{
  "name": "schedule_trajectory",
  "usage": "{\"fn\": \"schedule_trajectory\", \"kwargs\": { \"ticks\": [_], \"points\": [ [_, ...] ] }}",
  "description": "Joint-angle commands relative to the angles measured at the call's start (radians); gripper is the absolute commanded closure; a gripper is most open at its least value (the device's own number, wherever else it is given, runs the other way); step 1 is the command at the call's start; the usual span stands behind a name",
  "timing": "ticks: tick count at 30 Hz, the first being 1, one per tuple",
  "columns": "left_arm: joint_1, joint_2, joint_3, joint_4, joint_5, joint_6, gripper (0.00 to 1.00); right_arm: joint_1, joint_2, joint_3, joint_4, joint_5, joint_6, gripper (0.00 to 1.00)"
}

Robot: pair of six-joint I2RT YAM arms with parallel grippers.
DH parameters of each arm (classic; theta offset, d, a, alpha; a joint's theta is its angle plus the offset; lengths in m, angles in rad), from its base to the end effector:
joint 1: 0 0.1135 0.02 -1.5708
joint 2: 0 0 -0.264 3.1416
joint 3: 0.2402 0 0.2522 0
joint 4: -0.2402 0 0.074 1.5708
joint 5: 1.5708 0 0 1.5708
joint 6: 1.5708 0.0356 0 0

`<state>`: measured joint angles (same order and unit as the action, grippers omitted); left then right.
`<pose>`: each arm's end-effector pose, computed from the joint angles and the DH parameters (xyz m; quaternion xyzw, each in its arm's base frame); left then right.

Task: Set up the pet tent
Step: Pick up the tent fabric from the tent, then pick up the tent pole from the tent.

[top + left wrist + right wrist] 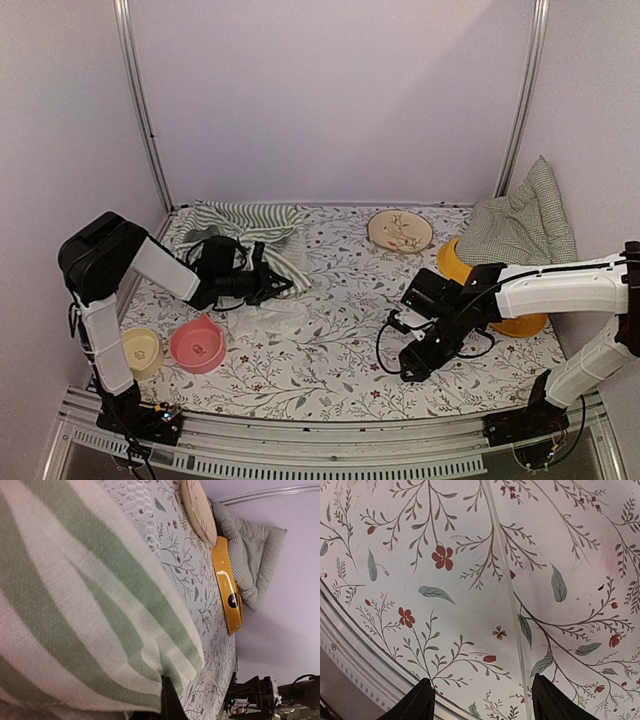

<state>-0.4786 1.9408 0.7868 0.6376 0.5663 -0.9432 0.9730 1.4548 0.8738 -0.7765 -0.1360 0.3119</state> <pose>0.3107 -0.1827 0.1086 -0.0542 0.8399 -0.4982 0.2085 0.1369 0.2096 0.1846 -0.3288 0.9360 0.1177 0.0446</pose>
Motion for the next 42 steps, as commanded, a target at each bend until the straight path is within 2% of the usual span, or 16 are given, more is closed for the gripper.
{"fn": "schedule_trajectory", "kwargs": {
  "ticks": [1, 5, 12, 20, 22, 24, 27, 28, 36, 42],
  "points": [
    [0.014, 0.003, 0.024, -0.016, 0.015, 0.017, 1.0, 0.005, 0.012, 0.009, -0.073, 0.079, 0.091, 0.32],
    [0.018, 0.0, 0.031, -0.026, 0.025, 0.024, 1.0, 0.005, 0.005, -0.004, -0.095, 0.094, 0.13, 0.33],
    [0.029, -0.01, 0.043, -0.044, 0.04, 0.037, 1.0, 0.015, 0.025, -0.07, -0.072, 0.029, 0.171, 0.49],
    [0.039, -0.025, 0.041, -0.046, 0.05, 0.039, 1.0, 0.035, 0.063, -0.087, -0.041, 0.072, 0.2, 0.53],
    [0.041, -0.029, 0.039, -0.047, 0.051, 0.04, 1.0, 0.045, 0.069, -0.076, -0.033, 0.073, 0.2, 0.59],
    [0.041, -0.033, 0.037, -0.047, 0.052, 0.04, 1.0, 0.052, 0.071, -0.067, -0.03, 0.074, 0.195, 0.71],
    [0.043, -0.041, 0.038, -0.052, 0.055, 0.041, 1.0, 0.052, 0.069, -0.052, -0.028, 0.075, 0.193, 0.95],
    [0.043, -0.042, 0.038, -0.054, 0.055, 0.043, 1.0, 0.054, 0.066, -0.042, -0.028, 0.075, 0.19, 1.0],
    [0.037, -0.057, 0.011, -0.039, 0.047, 0.05, 1.0, 0.054, 0.042, 0.189, 0.077, 0.059, 0.115, 1.0],
    [0.017, -0.083, -0.026, 0.015, 0.068, 0.051, 1.0, 0.054, 0.103, 0.315, 0.273, 0.021, 0.056, 1.0]
  ]
}}
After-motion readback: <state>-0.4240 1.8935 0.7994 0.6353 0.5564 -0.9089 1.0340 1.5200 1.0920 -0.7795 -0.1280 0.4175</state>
